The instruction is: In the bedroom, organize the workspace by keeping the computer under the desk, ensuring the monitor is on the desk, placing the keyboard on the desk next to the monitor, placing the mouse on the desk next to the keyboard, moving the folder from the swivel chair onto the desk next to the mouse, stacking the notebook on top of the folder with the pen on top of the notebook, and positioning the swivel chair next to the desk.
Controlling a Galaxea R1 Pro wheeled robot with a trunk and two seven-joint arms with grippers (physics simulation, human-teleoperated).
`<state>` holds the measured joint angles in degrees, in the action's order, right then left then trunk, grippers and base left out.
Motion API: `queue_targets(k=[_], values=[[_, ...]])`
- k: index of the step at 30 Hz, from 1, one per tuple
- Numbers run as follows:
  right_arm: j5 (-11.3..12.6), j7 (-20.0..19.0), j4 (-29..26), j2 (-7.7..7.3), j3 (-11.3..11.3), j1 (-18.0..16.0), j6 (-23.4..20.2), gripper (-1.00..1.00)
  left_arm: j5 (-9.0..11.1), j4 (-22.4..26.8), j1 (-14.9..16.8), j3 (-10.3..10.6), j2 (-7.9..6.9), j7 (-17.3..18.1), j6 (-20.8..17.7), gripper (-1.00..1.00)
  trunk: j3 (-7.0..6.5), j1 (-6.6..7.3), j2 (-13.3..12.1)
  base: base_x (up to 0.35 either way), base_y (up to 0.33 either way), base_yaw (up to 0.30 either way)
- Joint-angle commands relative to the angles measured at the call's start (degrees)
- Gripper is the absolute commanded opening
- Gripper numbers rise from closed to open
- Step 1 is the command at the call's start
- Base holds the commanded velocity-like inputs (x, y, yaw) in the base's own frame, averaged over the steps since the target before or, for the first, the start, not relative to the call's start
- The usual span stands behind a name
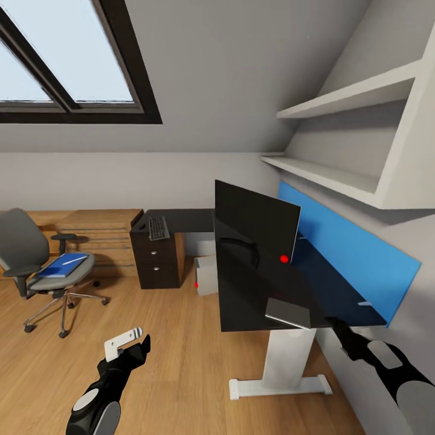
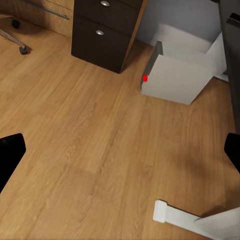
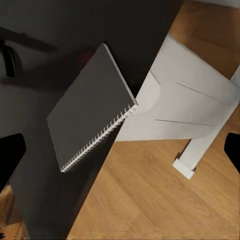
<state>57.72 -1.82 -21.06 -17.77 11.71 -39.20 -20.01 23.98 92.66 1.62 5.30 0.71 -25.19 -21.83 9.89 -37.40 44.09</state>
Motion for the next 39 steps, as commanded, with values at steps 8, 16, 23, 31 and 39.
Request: queue_targets(k=[8,16,23,31,39], values=[[5.0,-6.7,0.0,-0.15,1.3,-0.1,-12.3,1.00,0.5,0.1,0.0,0.1,-0.01,-0.5,-0.1,1.00,1.53,-1.78,3.3,0.000,0.000,0.000],[5.2,-12.5,-0.4,-0.15,1.2,-0.1,-13.3,1.00,0.5,0.1,0.0,0.2,-0.01,-0.5,-0.1,1.00,2.97,-3.53,6.5,0.000,0.000,0.000],[5.0,-13.1,-0.8,-0.15,1.2,-0.1,-13.0,1.00,0.5,0.1,0.0,0.3,0.05,-0.5,-0.1,1.00,4.23,-5.07,9.3,0.000,0.000,0.000],[4.9,-13.0,-2.2,-0.15,1.2,-0.1,-12.8,1.00,0.5,0.1,0.0,0.3,0.08,-0.5,-0.1,1.00,5.66,-6.83,12.5,0.000,0.000,0.000],[4.9,-13.1,-2.3,-0.15,1.2,-0.1,-12.6,1.00,0.5,0.1,0.0,0.3,0.05,-0.5,-0.1,1.00,7.10,-8.59,15.7,0.000,0.000,0.000]])
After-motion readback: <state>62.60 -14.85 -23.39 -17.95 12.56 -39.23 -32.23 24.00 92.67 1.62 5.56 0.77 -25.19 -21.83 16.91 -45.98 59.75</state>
